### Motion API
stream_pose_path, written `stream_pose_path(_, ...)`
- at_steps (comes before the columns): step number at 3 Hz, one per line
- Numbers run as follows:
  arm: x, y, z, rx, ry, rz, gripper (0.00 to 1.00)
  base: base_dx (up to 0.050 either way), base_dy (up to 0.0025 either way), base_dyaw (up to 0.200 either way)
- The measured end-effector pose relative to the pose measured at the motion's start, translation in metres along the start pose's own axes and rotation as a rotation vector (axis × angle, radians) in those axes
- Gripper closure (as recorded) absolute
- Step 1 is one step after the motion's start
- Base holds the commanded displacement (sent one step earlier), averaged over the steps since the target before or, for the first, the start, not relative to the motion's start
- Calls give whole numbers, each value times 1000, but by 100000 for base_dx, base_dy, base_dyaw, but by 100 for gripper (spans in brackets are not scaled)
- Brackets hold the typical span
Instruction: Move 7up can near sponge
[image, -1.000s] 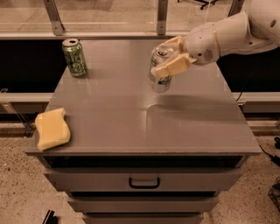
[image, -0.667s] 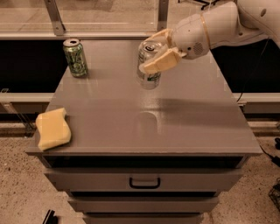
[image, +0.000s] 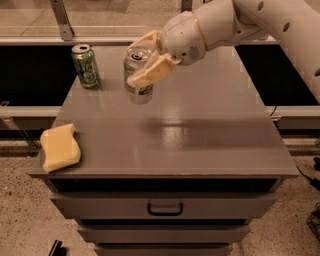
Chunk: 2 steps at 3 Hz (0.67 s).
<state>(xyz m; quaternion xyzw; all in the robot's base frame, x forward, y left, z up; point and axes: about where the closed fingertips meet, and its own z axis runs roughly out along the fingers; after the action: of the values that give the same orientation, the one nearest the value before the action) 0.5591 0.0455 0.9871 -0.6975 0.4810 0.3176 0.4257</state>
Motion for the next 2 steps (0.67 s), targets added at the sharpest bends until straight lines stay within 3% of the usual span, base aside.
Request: stream_pose_path(2,-15,5,45,-123,-34,-56,100,0,0,0)
